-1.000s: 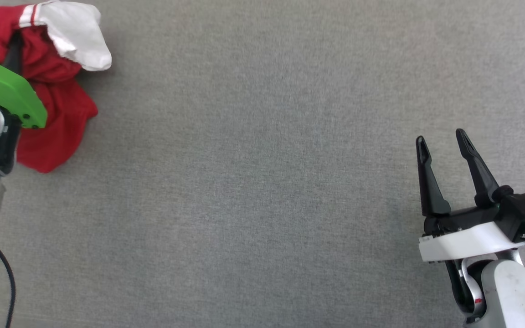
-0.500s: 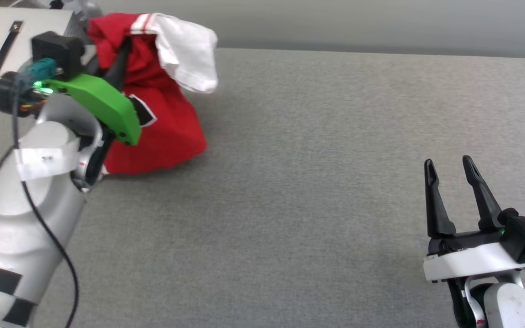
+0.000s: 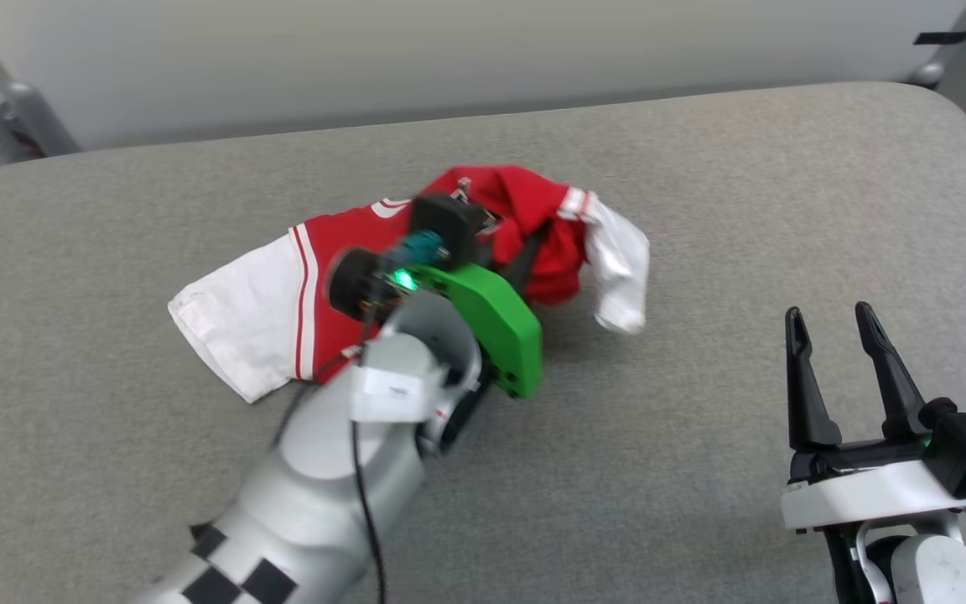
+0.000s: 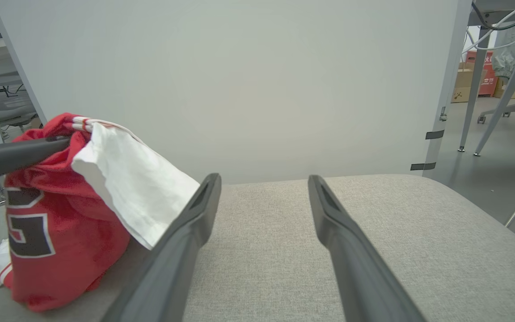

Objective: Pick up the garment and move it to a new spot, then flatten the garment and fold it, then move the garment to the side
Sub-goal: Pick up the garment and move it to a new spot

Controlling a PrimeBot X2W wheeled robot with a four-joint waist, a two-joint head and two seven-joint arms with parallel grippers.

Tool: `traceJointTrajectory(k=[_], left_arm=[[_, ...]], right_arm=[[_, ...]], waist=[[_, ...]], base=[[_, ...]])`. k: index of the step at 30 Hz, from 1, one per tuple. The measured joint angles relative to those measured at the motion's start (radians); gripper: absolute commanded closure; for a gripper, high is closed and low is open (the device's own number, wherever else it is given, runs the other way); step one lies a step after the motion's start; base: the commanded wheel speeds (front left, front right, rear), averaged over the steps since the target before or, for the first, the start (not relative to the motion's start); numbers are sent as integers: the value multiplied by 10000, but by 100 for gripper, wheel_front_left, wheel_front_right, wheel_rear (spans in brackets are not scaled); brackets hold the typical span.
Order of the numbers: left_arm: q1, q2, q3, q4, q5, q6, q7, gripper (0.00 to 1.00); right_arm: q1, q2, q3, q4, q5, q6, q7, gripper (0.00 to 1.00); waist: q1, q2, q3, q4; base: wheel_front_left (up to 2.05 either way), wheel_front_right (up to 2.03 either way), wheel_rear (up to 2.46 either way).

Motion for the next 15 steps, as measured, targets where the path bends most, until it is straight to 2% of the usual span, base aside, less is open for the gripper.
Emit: traceJointTrajectory(k=[2, 5, 6, 7, 11, 15], left_arm=[[75, -399, -290, 372, 27, 21, -69, 100], [141, -709, -796, 1005, 52, 15, -94, 100], [192, -750, -970, 1227, 21, -8, -40, 75], [245, -765, -1168, 1496, -2, -12, 104, 0], [324, -763, -1868, 2205, -115, -148, 706, 0], [314, -782, -2209, 2261, -359, -265, 696, 0]], right_arm=[[-2, 15, 75, 4, 0, 0, 0, 0], [-12, 38, 180, 8, 17, 0, 0, 0], [-14, 44, 192, 8, 17, 0, 0, 0], [-24, 44, 211, 12, 17, -2, 0, 0], [-67, 63, 291, 48, 19, 0, 0, 0], [-88, 94, 251, 132, 19, 0, 0, 0]], waist=[[0, 0, 48, -202], [0, 0, 164, -457], [0, 0, 223, -520], [0, 0, 292, -571], [0, 0, 547, -655], [0, 0, 642, -537]], base=[[0, 0, 0], [0, 0, 0], [0, 0, 0], [0, 0, 0], [0, 0, 0], [0, 0, 0]])
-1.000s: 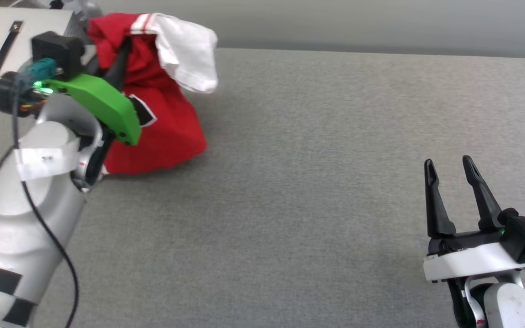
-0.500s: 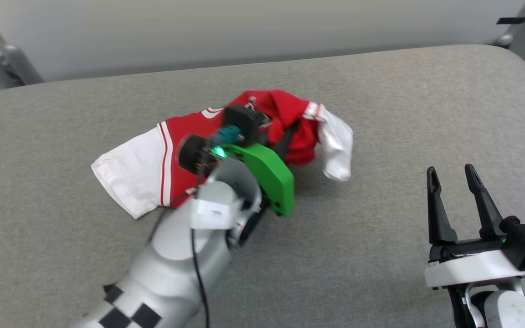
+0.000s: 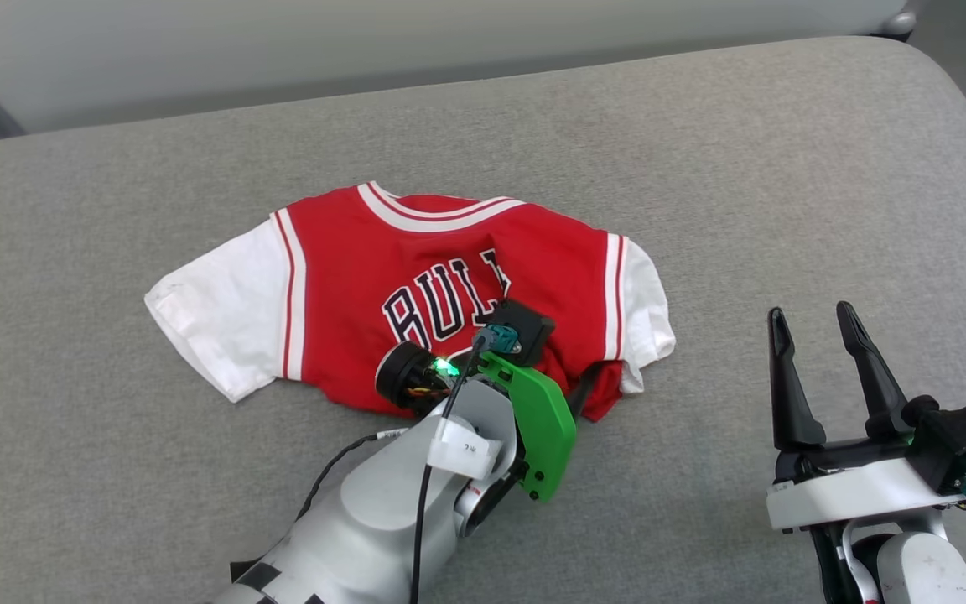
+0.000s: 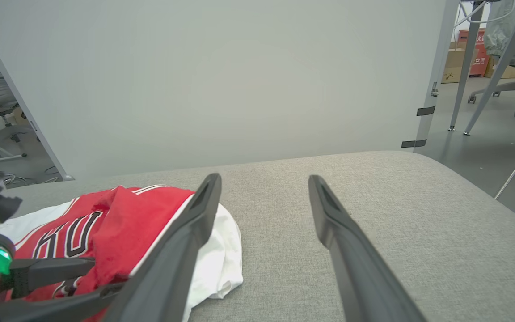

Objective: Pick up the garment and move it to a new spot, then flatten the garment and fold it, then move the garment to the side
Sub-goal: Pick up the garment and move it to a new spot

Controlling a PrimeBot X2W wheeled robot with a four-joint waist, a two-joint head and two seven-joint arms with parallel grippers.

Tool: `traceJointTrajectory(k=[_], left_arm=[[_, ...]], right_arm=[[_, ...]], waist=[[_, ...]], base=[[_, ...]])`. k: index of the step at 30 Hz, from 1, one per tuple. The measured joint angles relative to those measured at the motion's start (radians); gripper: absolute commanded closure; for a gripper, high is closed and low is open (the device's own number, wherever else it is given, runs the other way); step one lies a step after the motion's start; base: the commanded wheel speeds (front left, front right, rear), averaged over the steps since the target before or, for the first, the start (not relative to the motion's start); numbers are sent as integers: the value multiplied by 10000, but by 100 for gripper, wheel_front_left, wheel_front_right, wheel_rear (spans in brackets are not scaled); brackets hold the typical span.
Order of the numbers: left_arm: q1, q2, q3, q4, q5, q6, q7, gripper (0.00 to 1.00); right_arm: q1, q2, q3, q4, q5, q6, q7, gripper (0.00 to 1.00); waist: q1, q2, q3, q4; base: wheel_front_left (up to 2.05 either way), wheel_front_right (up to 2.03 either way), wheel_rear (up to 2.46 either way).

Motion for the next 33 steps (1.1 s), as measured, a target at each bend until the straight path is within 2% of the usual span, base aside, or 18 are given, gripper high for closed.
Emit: traceJointTrajectory(k=[6, 13, 17, 23, 29, 31, 33], left_arm=[[-52, 2, 121, -109, -458, -130, -821, 0], [-108, 163, 631, -759, -756, -73, -1726, 0], [-43, 784, 1120, -1383, -777, 301, -2173, 0], [1050, 2150, 2211, -3049, -673, 742, -2514, 0], [2791, 2851, 3952, -5173, 677, 1304, -2523, 0], [3462, 2844, 4468, -5722, 1149, 1321, -2522, 0], [4246, 2600, 5106, -6255, 1501, 1229, -2523, 0]], right_arm=[[13, 35, -186, 222, -6, 0, 0, 0], [250, 40, -554, 447, -121, -2, 0, 0], [456, 44, -656, 508, -136, 0, 0, 0], [749, 56, -811, 495, -146, -2, 0, 0], [907, 58, -903, 477, -146, -2, 0, 0], [927, 59, -913, 479, -146, 0, 0, 0], [933, 59, -924, 479, -146, -2, 0, 0]], waist=[[0, 0, -160, 450], [0, 0, -722, 1098], [0, 0, -1096, 1419], [0, 0, -1543, 1929], [0, 0, -1695, 2296], [0, 0, -1715, 2352], [0, -1, -1731, 2384]], base=[[0, 0, 0], [0, 0, 0], [0, 0, 0], [0, 0, 0], [0, 0, 0], [0, 0, 0], [0, 0, 0]])
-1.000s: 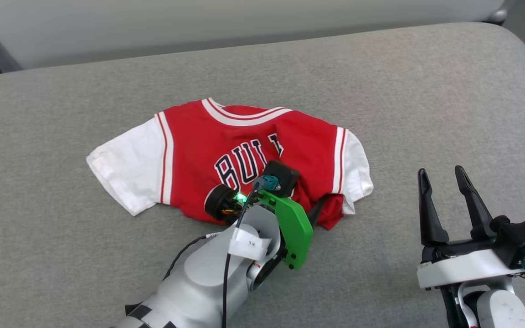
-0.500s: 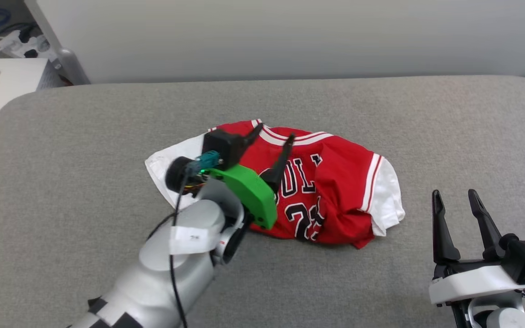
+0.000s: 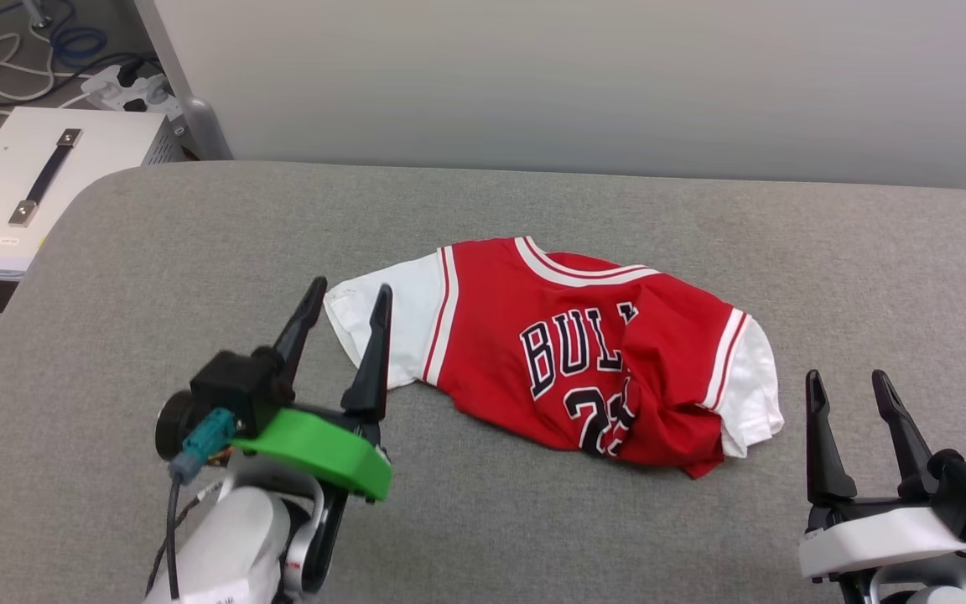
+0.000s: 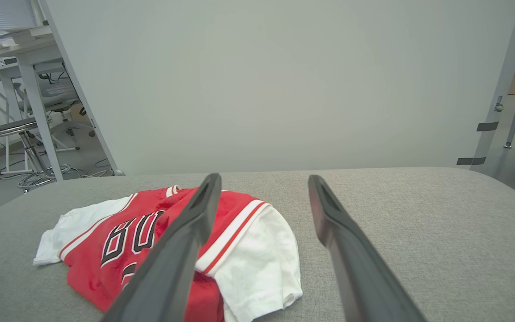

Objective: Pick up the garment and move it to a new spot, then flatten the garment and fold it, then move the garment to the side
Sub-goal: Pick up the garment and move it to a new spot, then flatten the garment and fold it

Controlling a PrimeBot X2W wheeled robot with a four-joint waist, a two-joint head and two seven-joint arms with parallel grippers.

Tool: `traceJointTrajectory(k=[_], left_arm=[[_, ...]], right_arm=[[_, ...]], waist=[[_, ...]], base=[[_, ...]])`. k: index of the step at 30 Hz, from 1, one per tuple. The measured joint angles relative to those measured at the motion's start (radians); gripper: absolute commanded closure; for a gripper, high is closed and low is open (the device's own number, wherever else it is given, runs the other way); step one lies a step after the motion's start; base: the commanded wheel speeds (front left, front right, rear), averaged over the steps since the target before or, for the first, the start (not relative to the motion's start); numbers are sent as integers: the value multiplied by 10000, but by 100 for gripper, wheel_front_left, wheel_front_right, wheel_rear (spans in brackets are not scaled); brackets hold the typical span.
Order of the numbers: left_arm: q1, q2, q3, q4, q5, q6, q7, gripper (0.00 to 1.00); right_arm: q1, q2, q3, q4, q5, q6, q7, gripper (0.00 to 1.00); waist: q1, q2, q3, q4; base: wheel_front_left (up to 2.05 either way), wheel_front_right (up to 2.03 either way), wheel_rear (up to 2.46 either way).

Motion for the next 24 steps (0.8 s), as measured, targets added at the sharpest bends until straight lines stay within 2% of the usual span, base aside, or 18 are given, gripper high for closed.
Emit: traceJointTrajectory(k=[4, 7, 13, 17, 21, 24], left_arm=[[1124, -418, 660, -284, 1034, -416, 2, 0], [1748, -941, 1310, -384, 1517, -798, 0, 0], [2017, -1498, 2259, -366, 2362, -1563, 2, 0], [2017, -1795, 2798, -328, 2694, -1848, 2, 0], [2015, -1977, 3239, -318, 2890, -2013, 2, 0], [2011, -2144, 3453, -322, 3032, -2161, 2, 0]], right_arm=[[32, 2, 13, 23, 0, 2, 0, 0], [41, 2, 38, 46, 2, 2, 0, 0], [111, 2, 25, 125, 17, 2, 0, 0], [140, 4, -174, 307, 2, 2, 63, 0], [61, -257, -313, 454, 12, 0, 1097, 0], [-303, -740, -303, 468, 219, 0, 2780, 0]], waist=[[0, 0, -47, -7], [0, 0, -68, -43], [0, 0, -19, -87], [0, 0, 58, -119], [0, 0, 166, -144], [0, 0, 300, -129]], base=[[0, 0, 0], [0, 0, 0], [0, 0, 0], [0, 0, 0], [0, 0, 0], [0, 0, 0]])
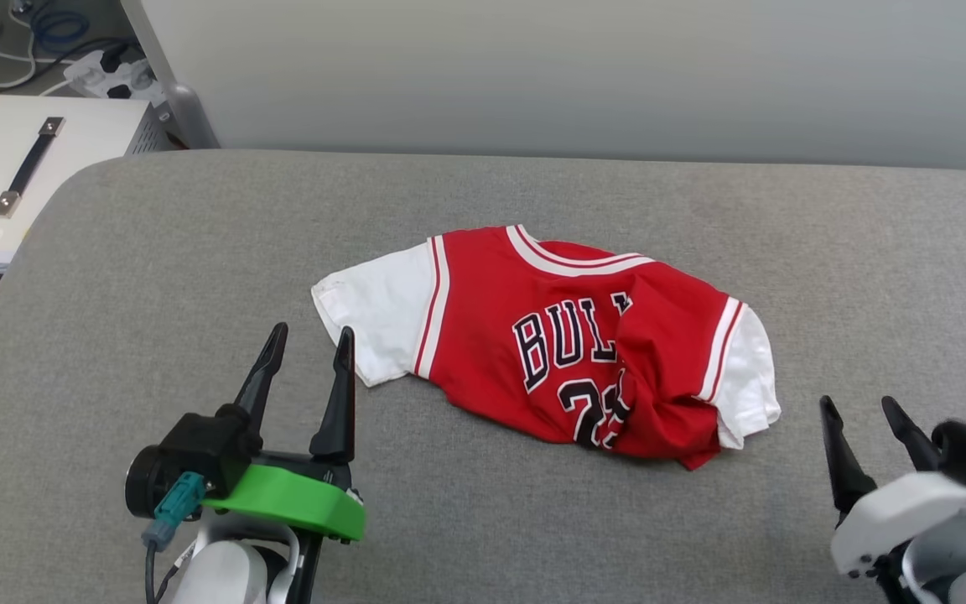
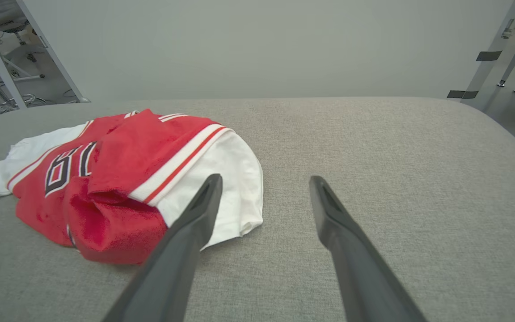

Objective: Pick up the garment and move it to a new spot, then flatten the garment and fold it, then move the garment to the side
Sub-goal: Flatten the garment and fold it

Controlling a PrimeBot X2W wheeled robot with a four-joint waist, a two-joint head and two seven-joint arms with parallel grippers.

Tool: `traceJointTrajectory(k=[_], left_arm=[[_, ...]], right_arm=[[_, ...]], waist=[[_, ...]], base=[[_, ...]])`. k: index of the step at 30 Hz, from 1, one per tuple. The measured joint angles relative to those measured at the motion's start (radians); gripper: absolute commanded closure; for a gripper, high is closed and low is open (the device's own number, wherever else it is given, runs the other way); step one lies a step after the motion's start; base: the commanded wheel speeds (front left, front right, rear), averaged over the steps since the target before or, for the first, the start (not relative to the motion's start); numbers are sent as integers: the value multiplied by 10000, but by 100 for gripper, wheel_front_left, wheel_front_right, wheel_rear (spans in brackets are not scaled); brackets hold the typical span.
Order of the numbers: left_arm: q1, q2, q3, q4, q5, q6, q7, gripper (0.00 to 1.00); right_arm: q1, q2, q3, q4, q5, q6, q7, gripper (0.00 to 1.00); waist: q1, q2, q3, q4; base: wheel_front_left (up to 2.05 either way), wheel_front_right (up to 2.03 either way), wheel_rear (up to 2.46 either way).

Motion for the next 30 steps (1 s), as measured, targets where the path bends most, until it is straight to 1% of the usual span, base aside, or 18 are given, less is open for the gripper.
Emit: traceJointTrajectory(k=[4, 7, 10, 13, 16, 19, 24, 30], left_arm=[[-7, -115, 92, 59, 205, -90, 0, 0], [-43, -207, 150, 65, 244, -159, 0, 0], [-162, -301, 125, 92, 303, -173, 0, 0], [-359, -357, 88, 92, 320, -178, 0, 0], [-476, -370, 61, 92, 320, -186, 0, 0], [-583, -385, 38, 92, 322, -245, 0, 0], [-794, -399, 46, 88, 190, -249, 0, 0], [-948, -408, 4, 75, 159, -249, 0, 0]], right_arm=[[-596, -500, -48, -44, 938, 0, 2782, 0], [-1103, -918, -65, -69, 1666, 0, 5344, 0], [-1394, -1104, -90, -196, 2161, 0, 7191, 0], [-1809, -1080, -199, -389, 2376, 0, 8422, 0], [-2166, -1053, -347, -497, 2311, 0, 9254, 0], [-2428, -1057, -420, -556, 2019, 0, 9699, 0], [-2762, -934, -593, -343, 1484, 0, 9931, 0], [-2814, -972, -330, 123, 1057, 0, 10027, 0]], waist=[[0, 0, 203, 64], [0, 0, 418, 148], [0, 0, 640, 272], [0, 0, 876, 437], [0, 0, 1109, 623], [0, 0, 1338, 823], [0, 0, 1708, 1149], [0, 0, 2109, 1415]], base=[[0, 0, 0], [0, 0, 0], [0, 0, 0], [0, 0, 0], [0, 0, 0], [0, 0, 0], [0, 0, 0], [0, 0, 0]])
